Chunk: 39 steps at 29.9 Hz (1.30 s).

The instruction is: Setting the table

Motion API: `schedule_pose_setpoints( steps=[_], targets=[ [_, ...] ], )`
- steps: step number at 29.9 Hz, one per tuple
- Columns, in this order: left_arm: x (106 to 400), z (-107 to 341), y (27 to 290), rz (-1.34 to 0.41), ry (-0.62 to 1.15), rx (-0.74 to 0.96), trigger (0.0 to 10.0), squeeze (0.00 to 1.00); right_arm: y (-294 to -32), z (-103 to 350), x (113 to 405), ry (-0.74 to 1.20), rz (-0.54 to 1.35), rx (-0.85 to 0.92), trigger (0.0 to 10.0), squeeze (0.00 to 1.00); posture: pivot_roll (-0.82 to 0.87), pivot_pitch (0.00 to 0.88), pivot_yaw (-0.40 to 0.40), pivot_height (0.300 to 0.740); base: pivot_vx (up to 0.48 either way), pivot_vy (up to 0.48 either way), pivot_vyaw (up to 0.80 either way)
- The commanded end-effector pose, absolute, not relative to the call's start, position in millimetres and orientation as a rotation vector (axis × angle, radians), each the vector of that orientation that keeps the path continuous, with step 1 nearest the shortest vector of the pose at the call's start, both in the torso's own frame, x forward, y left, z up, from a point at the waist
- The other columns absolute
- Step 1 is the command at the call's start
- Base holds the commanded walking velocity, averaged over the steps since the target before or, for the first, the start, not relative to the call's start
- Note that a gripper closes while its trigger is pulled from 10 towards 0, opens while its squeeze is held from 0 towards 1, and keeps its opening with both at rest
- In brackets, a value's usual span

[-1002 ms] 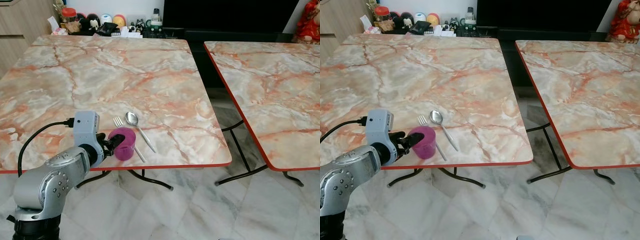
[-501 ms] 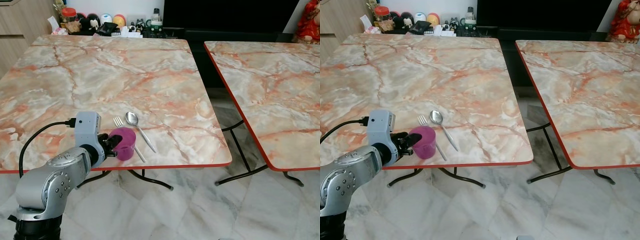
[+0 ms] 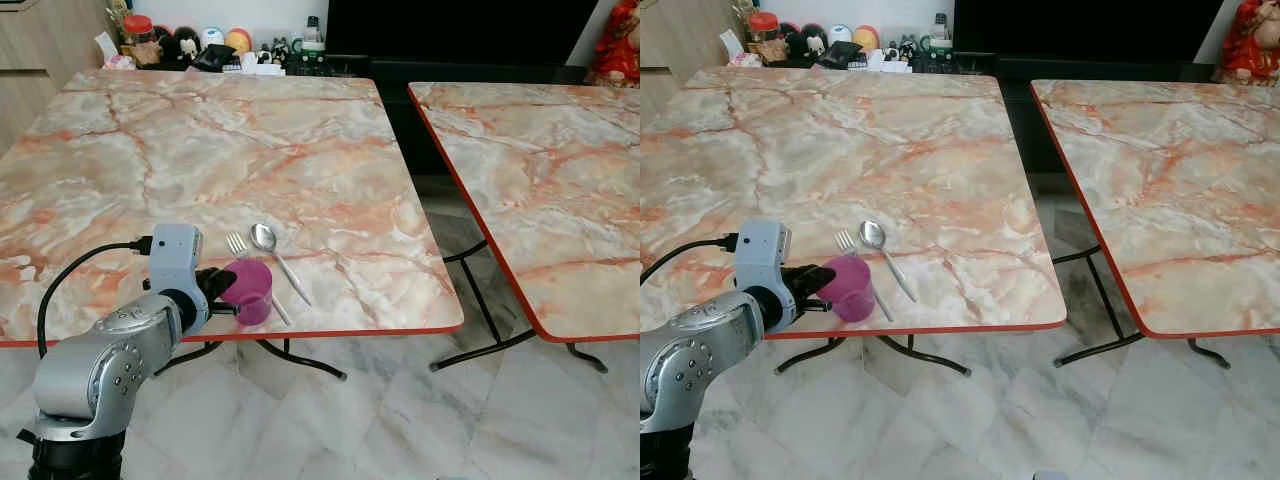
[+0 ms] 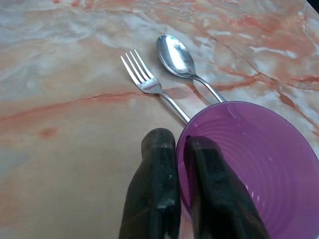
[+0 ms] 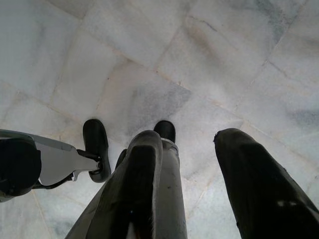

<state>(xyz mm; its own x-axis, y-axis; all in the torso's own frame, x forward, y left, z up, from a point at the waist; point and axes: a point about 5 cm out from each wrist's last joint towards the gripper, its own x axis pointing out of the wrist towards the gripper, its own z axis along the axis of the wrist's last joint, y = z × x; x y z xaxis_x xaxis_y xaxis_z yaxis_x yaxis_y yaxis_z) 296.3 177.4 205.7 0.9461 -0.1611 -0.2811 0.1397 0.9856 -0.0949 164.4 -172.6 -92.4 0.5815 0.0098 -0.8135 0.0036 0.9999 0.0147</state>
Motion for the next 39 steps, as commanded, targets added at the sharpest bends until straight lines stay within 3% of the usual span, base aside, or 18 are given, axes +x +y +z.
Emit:
schedule_pose_setpoints(
  steps=[1, 14, 18, 22, 24, 30, 39],
  targets=[
    [294.3, 206.7, 175.7, -0.161, 0.29, -0.048, 0.0, 0.0, -174.1, -95.8, 156.5, 0.979, -0.007, 0.021, 10.0, 0.0, 0.17, 0.145, -0.025, 0.74, 0.0, 0.0, 0.0],
    [291.3, 200.2, 176.8, -0.15, 0.296, -0.036, 0.0, 0.0, -174.6, -95.8, 156.4, 0.98, -0.004, 0.018, 10.0, 0.0, 0.17, 0.143, -0.03, 0.74, 0.0, 0.0, 0.0],
    [293.4, 204.3, 183.9, -0.105, 0.209, -0.094, 0.0, 0.0, -175.1, -95.7, 156.5, 0.98, -0.004, 0.016, 10.0, 0.0, 0.17, 0.142, -0.033, 0.74, 0.0, 0.0, 0.0],
    [291.4, 221.7, 200.0, -0.011, -0.047, -0.203, 0.0, 0.0, -175.8, -95.6, 156.7, 0.979, -0.004, 0.014, 10.0, 0.0, 0.16, 0.141, -0.037, 0.74, 0.0, 0.0, 0.0],
    [290.0, 223.5, 204.5, 0.02, -0.084, -0.209, 0.0, 0.0, -175.8, -95.6, 156.8, 0.979, -0.004, 0.013, 10.0, 0.0, 0.16, 0.141, -0.037, 0.74, 0.0, 0.0, 0.0],
    [268.1, 208.7, 226.6, 0.046, -0.22, -0.072, 0.0, 0.0, -177.2, -95.1, 157.5, 0.977, -0.002, 0.007, 10.0, 0.0, 0.17, 0.142, -0.054, 0.74, 0.0, 0.0, 0.0],
    [263.0, 193.2, 226.6, 0.023, -0.269, 0.003, 0.0, 0.0, -180.3, -94.0, 159.5, 0.974, 0.011, -0.012, 10.0, 0.0, 0.16, 0.143, -0.087, 0.74, 0.0, 0.0, 0.0]
  ],
)
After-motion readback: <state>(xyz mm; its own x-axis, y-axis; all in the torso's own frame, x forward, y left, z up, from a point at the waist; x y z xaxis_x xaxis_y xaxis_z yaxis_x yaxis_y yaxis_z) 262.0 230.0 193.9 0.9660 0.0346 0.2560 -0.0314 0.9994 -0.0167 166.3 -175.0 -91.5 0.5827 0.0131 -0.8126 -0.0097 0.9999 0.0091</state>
